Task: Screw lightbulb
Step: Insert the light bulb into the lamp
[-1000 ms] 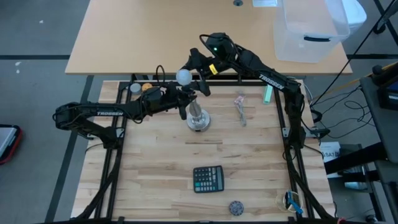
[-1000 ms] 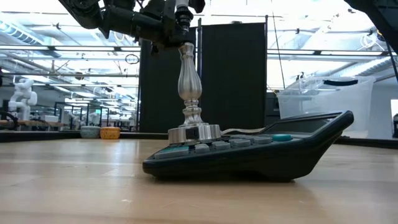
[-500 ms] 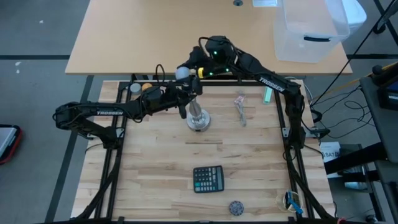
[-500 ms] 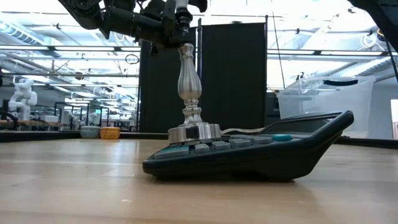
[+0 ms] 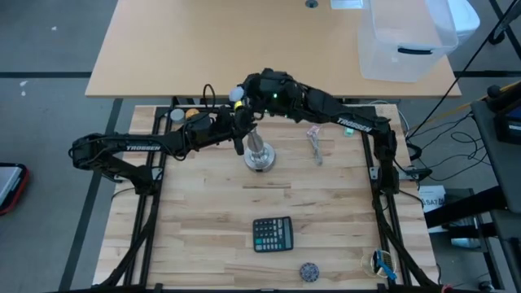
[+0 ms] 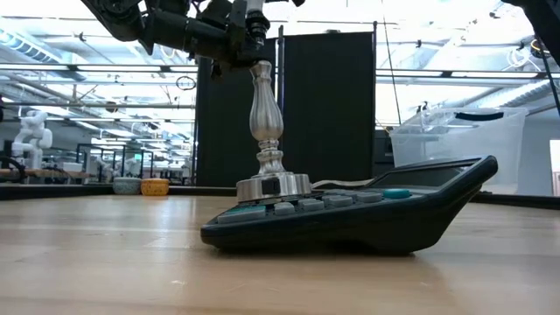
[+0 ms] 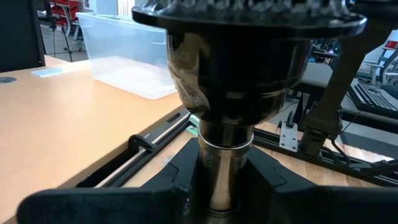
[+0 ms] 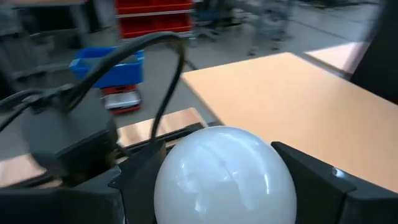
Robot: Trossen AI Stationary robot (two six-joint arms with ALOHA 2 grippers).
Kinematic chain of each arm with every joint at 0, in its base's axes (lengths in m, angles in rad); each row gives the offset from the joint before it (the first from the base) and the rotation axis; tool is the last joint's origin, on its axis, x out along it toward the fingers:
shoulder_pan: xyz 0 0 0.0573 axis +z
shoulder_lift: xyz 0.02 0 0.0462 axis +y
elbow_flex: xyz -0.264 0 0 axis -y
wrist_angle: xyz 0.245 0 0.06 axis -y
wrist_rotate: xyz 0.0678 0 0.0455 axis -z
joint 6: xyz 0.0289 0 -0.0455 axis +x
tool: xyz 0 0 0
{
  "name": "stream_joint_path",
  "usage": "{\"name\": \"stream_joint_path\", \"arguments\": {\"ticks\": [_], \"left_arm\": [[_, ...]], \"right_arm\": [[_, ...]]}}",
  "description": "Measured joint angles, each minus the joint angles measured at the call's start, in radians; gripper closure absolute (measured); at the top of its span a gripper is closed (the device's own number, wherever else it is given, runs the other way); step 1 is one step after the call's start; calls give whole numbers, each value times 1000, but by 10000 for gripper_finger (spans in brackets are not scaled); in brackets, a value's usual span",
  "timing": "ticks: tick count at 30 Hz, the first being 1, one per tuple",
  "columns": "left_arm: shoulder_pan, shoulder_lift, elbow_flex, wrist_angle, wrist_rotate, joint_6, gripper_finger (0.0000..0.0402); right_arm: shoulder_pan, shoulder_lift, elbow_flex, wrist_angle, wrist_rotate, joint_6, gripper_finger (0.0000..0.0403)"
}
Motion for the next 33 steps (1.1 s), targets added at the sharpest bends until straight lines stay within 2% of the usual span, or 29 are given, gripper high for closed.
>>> {"name": "stream_joint_path", "arguments": {"ticks": [6,13,18,23,28,33], "left_arm": [[2,1,0,0,0,-10,328],[2,1,1,2,5,-16,328],[2,0,-2,-1,5,-22,328],[1,-2,-2,-7,2,-26,328],[-2,-2,-1,-8,4,-27,328],[3,2,2,-1,3,-51,328]], "right_arm": [[73,8,-1,2,279,89,130],[118,45,1,24,472,160,129],[127,72,4,60,422,116,125],[141,60,-2,94,401,29,99],[132,23,-7,95,317,-15,72],[132,-33,-1,157,164,-119,57]]}}
